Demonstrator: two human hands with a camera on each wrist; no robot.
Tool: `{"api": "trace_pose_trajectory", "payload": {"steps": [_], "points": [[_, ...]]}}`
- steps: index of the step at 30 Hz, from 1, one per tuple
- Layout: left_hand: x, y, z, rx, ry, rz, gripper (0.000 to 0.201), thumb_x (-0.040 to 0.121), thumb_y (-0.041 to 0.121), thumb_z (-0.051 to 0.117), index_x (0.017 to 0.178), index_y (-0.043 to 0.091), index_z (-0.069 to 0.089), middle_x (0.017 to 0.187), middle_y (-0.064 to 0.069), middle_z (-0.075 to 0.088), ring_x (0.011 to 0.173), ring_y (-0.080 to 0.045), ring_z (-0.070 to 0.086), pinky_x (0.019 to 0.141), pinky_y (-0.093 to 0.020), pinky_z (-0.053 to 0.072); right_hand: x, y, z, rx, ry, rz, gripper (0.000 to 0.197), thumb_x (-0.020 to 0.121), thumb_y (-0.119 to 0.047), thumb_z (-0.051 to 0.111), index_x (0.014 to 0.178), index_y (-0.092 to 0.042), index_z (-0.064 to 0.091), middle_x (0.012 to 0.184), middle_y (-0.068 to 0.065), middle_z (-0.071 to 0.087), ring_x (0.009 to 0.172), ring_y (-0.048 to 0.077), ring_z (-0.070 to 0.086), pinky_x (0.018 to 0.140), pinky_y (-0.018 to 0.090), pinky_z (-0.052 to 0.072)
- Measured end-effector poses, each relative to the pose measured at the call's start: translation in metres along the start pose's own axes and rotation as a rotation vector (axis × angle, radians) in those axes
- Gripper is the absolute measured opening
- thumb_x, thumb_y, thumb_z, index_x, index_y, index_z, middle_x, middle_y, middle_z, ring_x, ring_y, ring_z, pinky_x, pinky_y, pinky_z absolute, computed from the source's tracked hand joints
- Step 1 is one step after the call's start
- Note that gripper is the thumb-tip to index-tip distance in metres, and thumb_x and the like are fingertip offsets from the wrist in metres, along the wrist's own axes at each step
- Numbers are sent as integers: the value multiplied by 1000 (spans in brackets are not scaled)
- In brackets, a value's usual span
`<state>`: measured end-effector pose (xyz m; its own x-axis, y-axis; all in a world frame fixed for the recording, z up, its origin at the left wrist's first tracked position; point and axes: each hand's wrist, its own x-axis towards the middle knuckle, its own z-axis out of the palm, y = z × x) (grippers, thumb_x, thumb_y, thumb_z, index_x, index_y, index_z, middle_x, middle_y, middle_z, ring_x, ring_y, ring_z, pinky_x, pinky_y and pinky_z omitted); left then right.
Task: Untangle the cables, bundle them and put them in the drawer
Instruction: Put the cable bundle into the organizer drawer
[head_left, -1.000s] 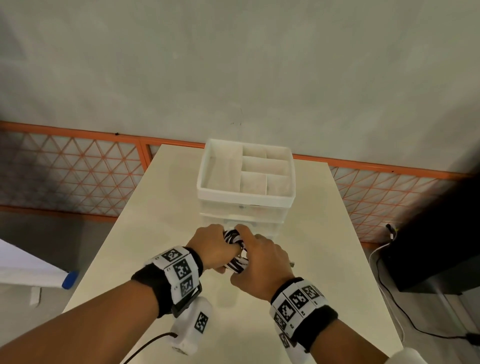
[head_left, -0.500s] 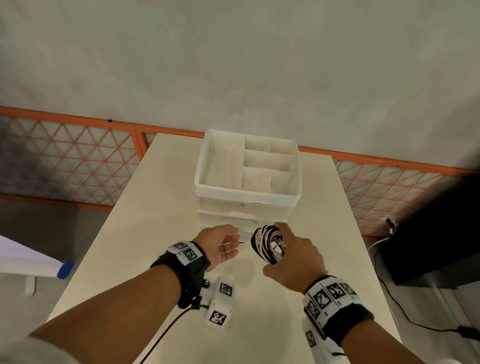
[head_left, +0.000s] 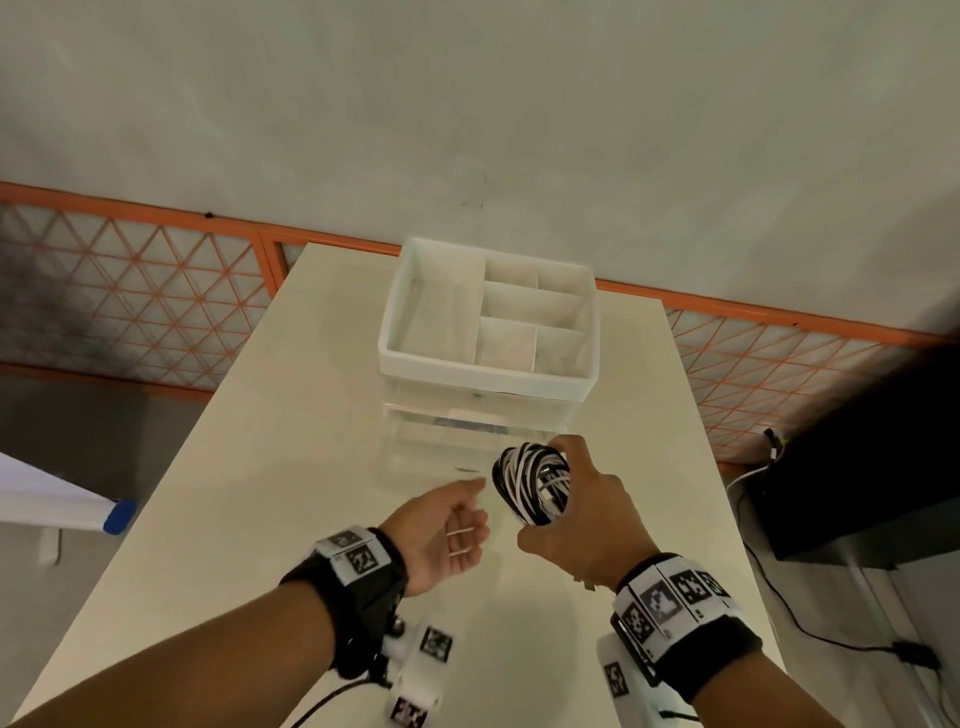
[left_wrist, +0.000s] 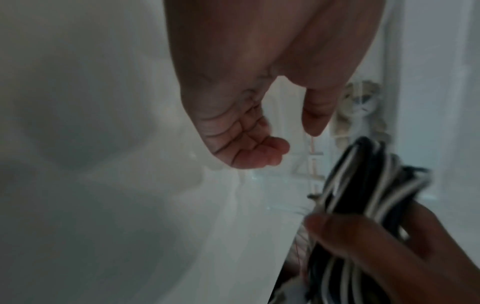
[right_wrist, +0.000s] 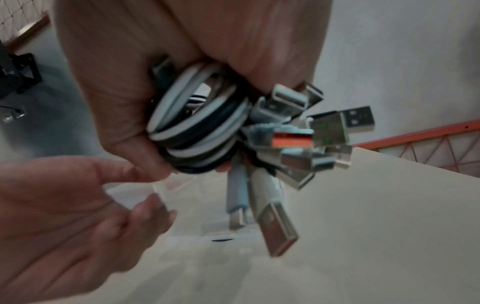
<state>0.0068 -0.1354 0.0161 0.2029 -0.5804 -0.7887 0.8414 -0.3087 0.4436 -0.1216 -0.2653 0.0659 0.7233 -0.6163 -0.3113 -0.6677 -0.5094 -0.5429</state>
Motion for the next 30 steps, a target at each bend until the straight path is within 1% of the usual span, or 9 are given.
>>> {"api": "trace_pose_trajectory", "payload": {"steps": [3,6,8,11,13,17,23,26,30], "points": [[-32,7,2,481,-15,112,30,84,32,76,96,8,63,79,-4,67,68,-15,65,57,-26,51,0,-4,-5,-8,-48,-40,84,55,-34,79,123,-44,31,93,-5,63,71,23,69,55,35,60],[-47,31,3,1021,173,635,15,86,26,70,95,15,67,81,5,68,73,-12,64,60,-23,50,2,-14,-10,-26,-69,-87,84,54,-34,80,123,-43,34,99,-3,66,73,23,70,56,35,60],[-46,40,-4,1385,356,875,18,87,22,62,105,23,64,95,10,66,93,-15,61,77,-31,51,5,-22,-12,-33,-71,-110,82,54,-34,81,123,-41,37,99,-4,66,75,22,70,58,36,61],[-35,36,-20,1724,402,686,45,91,18,52,136,25,51,132,4,55,124,-22,49,94,-35,46,11,-34,-16,-61,-65,-150,82,51,-38,81,122,-39,39,101,-5,66,84,21,69,68,41,63],[-30,29,-30,1785,424,638,41,96,22,48,137,27,51,135,3,54,125,-22,49,92,-35,45,16,-40,-17,-91,-64,-183,84,50,-42,79,124,-38,39,105,-6,66,91,21,68,77,43,62],[-32,18,-50,1739,452,706,30,96,17,45,118,27,64,119,4,61,113,-24,56,77,-32,45,27,-50,-19,-179,-113,-225,92,47,-47,78,128,-42,37,113,-6,64,98,23,65,84,44,59],[-50,12,-58,1693,346,708,32,97,33,50,126,28,60,128,7,62,119,-20,57,94,-34,48,40,-61,-4,-381,-211,-251,97,59,-39,84,141,-38,32,123,-1,61,108,26,62,89,42,56],[-56,19,-51,1545,469,914,24,94,29,55,114,23,63,111,4,65,105,-21,60,81,-31,48,50,-67,11,-476,-264,-270,101,62,-35,85,147,-37,30,128,-1,59,111,26,61,86,35,52],[-49,27,-48,1467,302,1170,43,92,8,60,134,14,58,135,-4,58,121,-24,54,102,-26,41,69,-77,24,-490,-368,-223,102,60,-30,85,147,-33,33,126,2,61,104,27,64,83,38,59]]}}
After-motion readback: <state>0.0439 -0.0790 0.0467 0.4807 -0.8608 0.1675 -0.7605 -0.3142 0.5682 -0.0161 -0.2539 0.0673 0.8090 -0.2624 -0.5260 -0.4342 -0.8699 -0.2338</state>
